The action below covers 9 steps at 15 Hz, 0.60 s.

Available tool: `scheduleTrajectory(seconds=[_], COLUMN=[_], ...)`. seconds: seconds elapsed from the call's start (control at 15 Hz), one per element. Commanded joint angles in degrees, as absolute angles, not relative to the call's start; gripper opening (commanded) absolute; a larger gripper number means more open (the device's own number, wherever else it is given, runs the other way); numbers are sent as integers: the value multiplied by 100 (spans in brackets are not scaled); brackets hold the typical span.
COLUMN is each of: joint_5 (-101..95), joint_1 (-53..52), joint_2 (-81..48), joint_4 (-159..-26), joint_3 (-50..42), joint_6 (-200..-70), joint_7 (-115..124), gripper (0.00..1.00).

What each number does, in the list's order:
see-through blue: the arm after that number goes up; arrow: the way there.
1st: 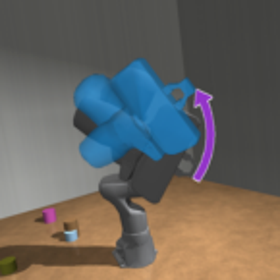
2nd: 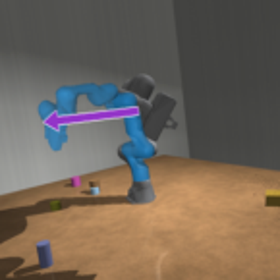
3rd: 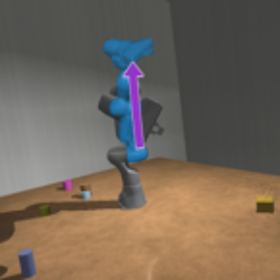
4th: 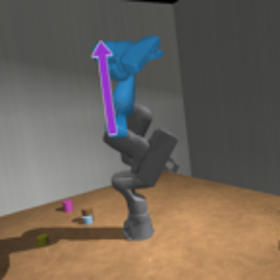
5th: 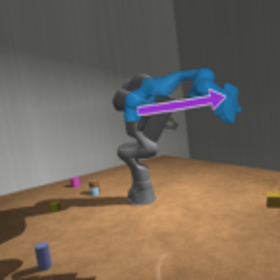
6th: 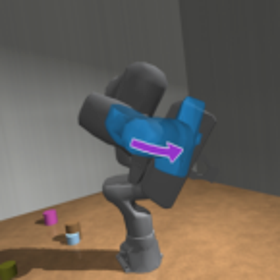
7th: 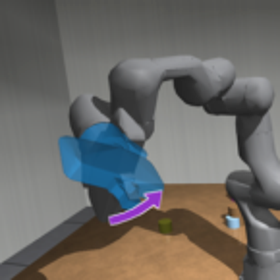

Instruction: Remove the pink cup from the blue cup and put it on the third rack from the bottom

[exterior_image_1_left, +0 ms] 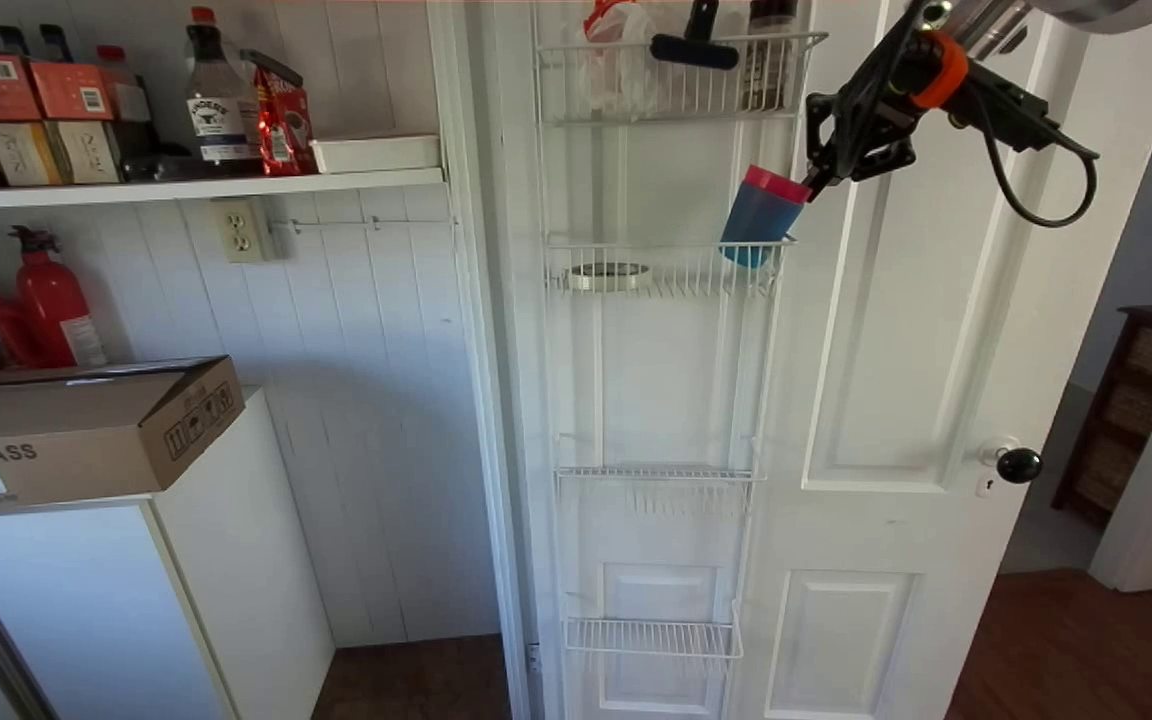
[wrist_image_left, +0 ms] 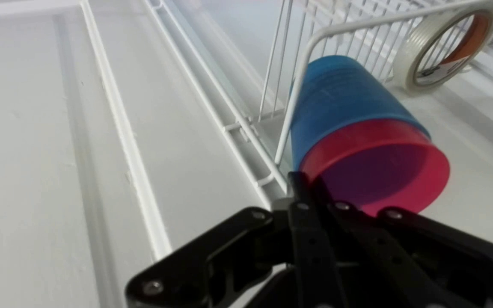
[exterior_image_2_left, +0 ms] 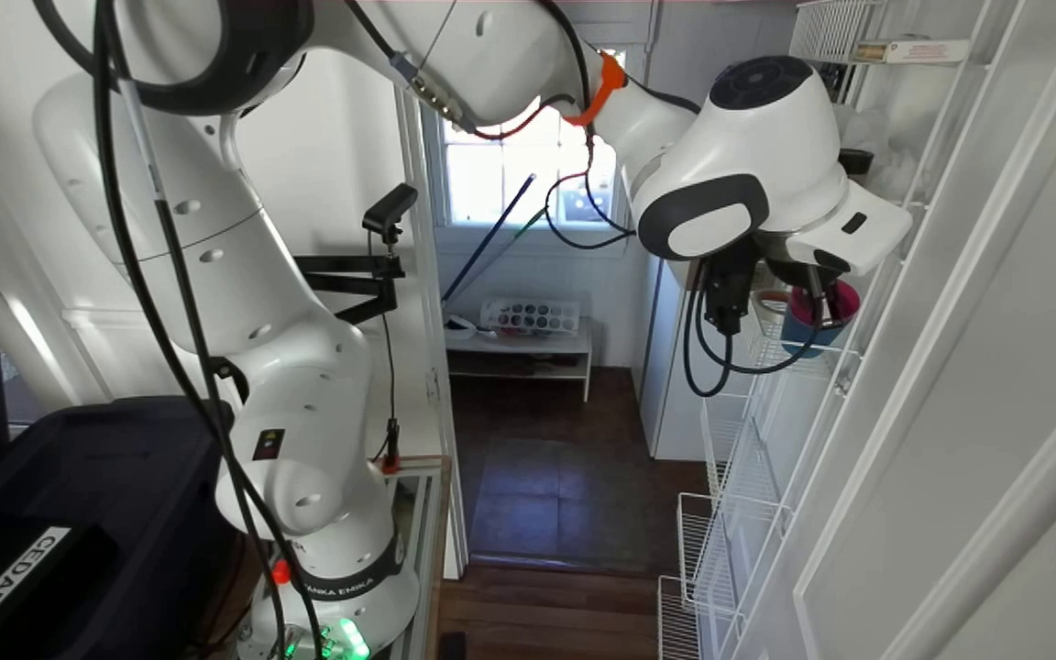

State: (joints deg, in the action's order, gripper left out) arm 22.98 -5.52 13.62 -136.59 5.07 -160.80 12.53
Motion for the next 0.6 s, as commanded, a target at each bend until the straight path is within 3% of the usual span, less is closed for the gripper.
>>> scheduleTrajectory(seconds=[0.0, 0.07, 0.53], joint_5=[1271, 2127, 1702], joint_1=[13, -593, -359], joint_2=[1484, 1527, 1607], joint_4=[-13808, -13569, -13614], joint_3=[965, 543, 739], joint_6=[-16536, -15693, -15732], joint_7=[2457, 1815, 2301], gripper=[1, 1, 1])
